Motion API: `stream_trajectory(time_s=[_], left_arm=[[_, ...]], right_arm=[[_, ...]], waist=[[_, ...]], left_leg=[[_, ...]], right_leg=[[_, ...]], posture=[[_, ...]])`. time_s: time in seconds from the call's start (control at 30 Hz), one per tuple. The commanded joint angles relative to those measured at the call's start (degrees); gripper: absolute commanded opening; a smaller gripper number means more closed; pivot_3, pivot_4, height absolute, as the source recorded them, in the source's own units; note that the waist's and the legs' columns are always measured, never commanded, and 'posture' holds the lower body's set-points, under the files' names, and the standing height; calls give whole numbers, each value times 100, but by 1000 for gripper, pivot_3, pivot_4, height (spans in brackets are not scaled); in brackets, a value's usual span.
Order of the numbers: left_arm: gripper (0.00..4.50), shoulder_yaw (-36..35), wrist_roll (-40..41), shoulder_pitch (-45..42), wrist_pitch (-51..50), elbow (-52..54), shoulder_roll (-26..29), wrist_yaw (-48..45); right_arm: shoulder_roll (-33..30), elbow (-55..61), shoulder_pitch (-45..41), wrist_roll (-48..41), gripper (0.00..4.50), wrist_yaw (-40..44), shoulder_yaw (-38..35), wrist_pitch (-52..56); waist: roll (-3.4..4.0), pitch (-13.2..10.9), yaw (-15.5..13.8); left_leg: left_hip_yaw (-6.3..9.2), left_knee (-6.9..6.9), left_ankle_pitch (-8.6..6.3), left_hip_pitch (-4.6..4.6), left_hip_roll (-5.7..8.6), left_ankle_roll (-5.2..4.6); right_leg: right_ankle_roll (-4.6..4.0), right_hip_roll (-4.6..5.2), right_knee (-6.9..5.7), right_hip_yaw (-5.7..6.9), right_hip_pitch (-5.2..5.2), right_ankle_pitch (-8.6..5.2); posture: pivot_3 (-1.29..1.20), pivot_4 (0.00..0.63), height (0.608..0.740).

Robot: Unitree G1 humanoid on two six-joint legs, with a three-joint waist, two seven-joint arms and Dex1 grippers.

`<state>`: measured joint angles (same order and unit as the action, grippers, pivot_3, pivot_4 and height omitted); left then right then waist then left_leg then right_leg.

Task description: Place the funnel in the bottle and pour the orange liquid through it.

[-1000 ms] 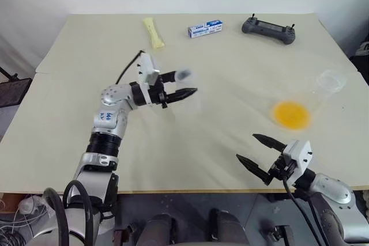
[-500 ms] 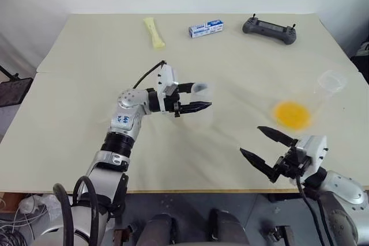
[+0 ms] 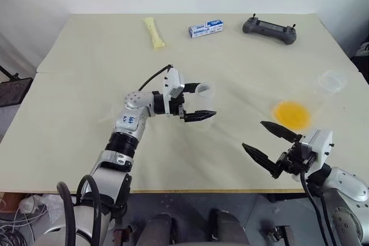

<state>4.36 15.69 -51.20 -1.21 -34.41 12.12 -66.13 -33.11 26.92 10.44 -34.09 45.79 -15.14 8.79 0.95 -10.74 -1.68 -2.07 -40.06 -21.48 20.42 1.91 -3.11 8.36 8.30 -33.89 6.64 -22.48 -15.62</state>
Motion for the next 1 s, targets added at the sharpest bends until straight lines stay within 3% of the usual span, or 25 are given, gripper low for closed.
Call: stream_trajectory(time_s=[0.03,0.6,1.0], left_arm=[[4460,-65,119,25,-136,304,22,-7],[4460,-271,98,63,-508,372,136,420],[4460,-384,322,467,-1415,1348,1062,23]], right_arm=[[-60,216,-35,-85,4500,21,-150,-42],[-124,92,-232,-72,4500,106,-123,36],[-209,-16,-325,-100,4500,276,-137,109]], waist=[[0,0,1],[0,0,3],[0,0,11]], left_leg=[[0,0,0,0,0,0],[1,0,0,0,0,0],[4,-1,0,-1,-1,0]], right_leg=[[0,0,0,0,0,0],[0,0,-1,0,0,0],[0,0,-3,-1,-1,0]], posture=[[0,150,740],[0,150,740],[0,150,740]])
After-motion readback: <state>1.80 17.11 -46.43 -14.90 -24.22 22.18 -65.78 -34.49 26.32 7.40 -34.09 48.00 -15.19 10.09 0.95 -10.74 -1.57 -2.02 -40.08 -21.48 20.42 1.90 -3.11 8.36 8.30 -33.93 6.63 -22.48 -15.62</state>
